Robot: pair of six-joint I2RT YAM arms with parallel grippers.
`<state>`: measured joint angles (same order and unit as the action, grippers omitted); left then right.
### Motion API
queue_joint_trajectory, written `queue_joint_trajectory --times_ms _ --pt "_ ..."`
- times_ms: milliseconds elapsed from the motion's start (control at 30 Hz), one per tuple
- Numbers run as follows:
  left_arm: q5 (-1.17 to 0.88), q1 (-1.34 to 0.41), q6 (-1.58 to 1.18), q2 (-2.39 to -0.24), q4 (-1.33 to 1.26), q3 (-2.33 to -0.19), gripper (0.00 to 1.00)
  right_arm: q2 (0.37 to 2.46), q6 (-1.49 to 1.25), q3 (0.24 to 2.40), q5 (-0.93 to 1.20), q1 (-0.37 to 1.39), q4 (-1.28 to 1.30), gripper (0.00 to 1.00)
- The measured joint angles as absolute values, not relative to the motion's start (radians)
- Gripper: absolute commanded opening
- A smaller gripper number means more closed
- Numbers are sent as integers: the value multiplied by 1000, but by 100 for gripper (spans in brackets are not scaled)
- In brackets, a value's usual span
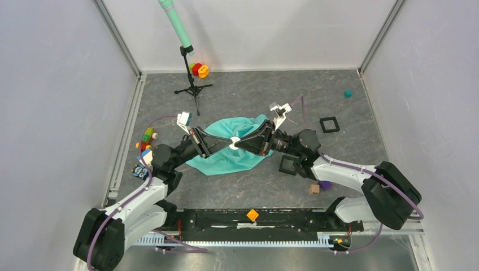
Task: Remove the brooch from the garment
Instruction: Close the brooch.
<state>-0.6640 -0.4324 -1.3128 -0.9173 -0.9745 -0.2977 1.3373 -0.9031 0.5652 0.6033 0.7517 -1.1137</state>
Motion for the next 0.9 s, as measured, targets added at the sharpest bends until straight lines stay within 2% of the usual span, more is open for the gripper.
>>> queue_joint_trajectory --times_ms 900 --pt "-655 -412 -1175 -879 -812 -315 2 1336 -891 636 582 745 -853 3"
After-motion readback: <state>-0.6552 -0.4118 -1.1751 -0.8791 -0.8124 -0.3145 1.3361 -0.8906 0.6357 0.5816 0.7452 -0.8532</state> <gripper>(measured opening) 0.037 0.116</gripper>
